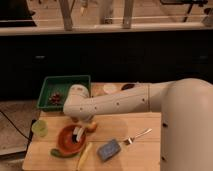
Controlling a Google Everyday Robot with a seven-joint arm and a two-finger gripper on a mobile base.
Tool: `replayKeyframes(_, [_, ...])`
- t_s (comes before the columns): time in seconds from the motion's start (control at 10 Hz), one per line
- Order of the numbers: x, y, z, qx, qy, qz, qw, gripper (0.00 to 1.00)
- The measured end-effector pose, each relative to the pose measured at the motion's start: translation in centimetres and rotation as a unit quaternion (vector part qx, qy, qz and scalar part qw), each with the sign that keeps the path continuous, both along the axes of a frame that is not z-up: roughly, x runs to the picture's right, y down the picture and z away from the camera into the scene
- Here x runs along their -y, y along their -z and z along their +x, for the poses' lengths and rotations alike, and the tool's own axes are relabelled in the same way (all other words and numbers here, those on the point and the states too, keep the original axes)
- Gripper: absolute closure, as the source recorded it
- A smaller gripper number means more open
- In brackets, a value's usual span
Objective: Wipe red bowl with brush
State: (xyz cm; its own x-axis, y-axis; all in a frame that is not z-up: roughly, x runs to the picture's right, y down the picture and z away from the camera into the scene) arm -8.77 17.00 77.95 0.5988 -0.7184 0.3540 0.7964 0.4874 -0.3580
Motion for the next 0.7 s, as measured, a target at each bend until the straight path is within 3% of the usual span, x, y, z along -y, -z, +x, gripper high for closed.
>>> replayKeyframes(0.4, [0.4, 0.0, -4.9, 0.033, 0.019, -0.003, 0.9993, 1.0])
replayKeyframes(0.7, [-0.9, 1.1, -8.1, 0.066, 0.045, -0.009, 0.9968, 1.0])
